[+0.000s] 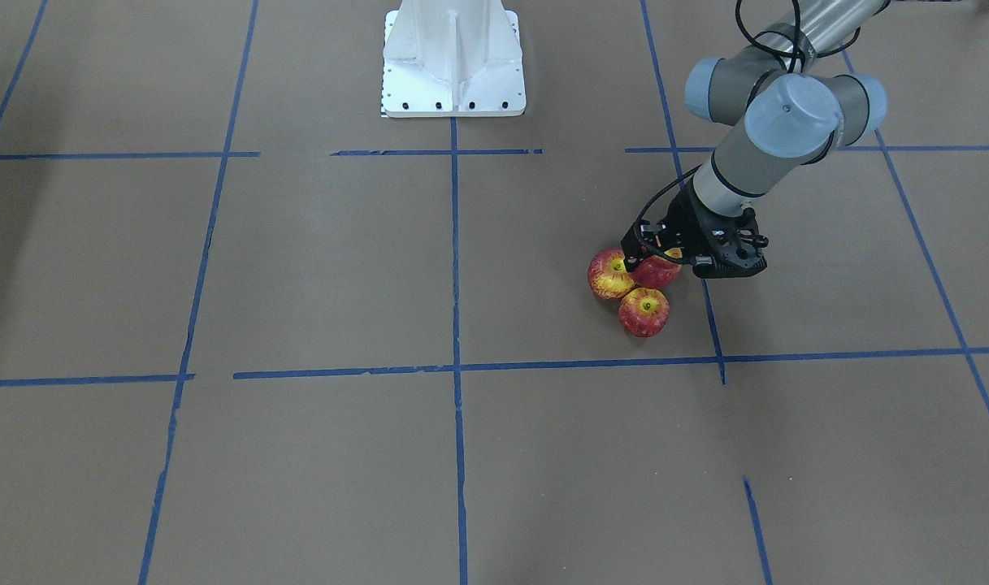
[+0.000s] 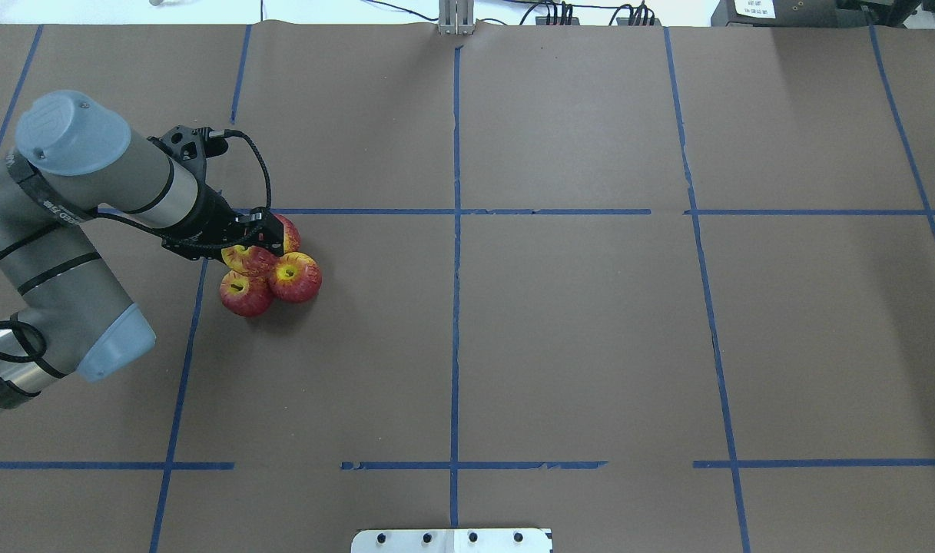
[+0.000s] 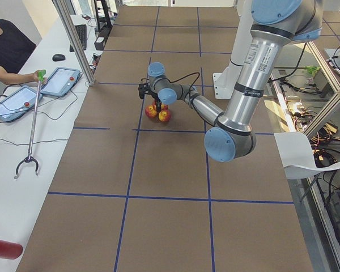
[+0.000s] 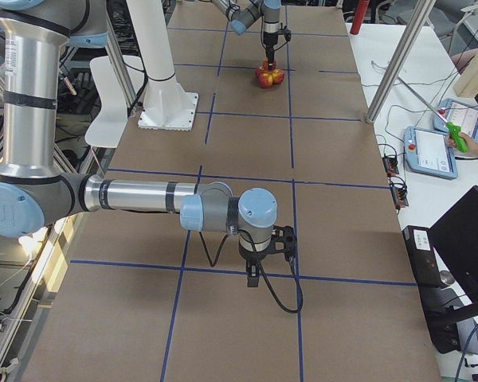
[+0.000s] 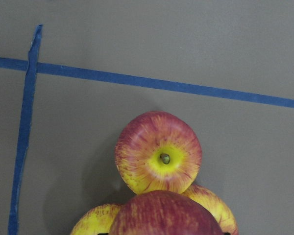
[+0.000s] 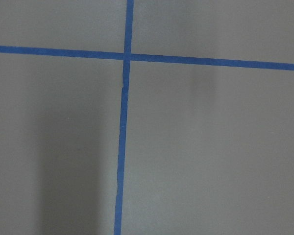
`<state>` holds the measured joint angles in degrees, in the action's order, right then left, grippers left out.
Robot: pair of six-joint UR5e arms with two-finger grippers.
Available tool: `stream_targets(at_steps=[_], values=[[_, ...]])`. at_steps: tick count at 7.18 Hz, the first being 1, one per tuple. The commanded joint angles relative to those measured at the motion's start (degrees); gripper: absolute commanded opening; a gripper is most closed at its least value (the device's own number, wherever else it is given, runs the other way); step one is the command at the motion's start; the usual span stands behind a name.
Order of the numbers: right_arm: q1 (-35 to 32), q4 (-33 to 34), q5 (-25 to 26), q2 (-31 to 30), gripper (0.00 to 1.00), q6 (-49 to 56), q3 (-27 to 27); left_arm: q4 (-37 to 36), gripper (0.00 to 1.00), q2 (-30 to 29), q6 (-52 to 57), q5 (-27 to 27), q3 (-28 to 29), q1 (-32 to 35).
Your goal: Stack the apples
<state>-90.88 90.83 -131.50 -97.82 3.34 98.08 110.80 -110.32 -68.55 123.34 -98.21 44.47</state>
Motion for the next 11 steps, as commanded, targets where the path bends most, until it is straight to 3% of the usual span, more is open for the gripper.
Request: stream_targets(at_steps=[1, 3, 5, 6, 8, 11], values=[[0.0, 0.0, -0.1, 0.0, 1.0, 0.0, 0.0, 0.0, 1.0, -0.2, 0.1, 0.0, 0.0, 0.0], [0.0, 0.0, 0.0, 0.0, 1.0, 0.0, 0.0, -0.1, 1.0, 0.4, 0.2, 0.1, -1.9, 0.3], [0.0, 0.0, -0.1, 0.0, 1.0, 0.0, 0.0, -8.4, 1.0, 0.5, 3.3, -0.2, -7.8, 4.5], [0.0, 0.0, 0.0, 0.0, 1.0, 0.0, 0.0, -10.6, 1.0, 2.5, 11.3, -0.1, -10.2, 8.3], [0.0, 0.0, 0.0, 0.0, 1.0, 0.0, -0.1, -9.5, 1.0, 15.7, 26.8, 0.3, -15.1, 13.3], [0.0, 0.0, 0.0, 0.0, 1.0, 0.0, -0.1, -1.0, 1.0, 30.0, 48.7, 0.6, -12.4, 24.4]])
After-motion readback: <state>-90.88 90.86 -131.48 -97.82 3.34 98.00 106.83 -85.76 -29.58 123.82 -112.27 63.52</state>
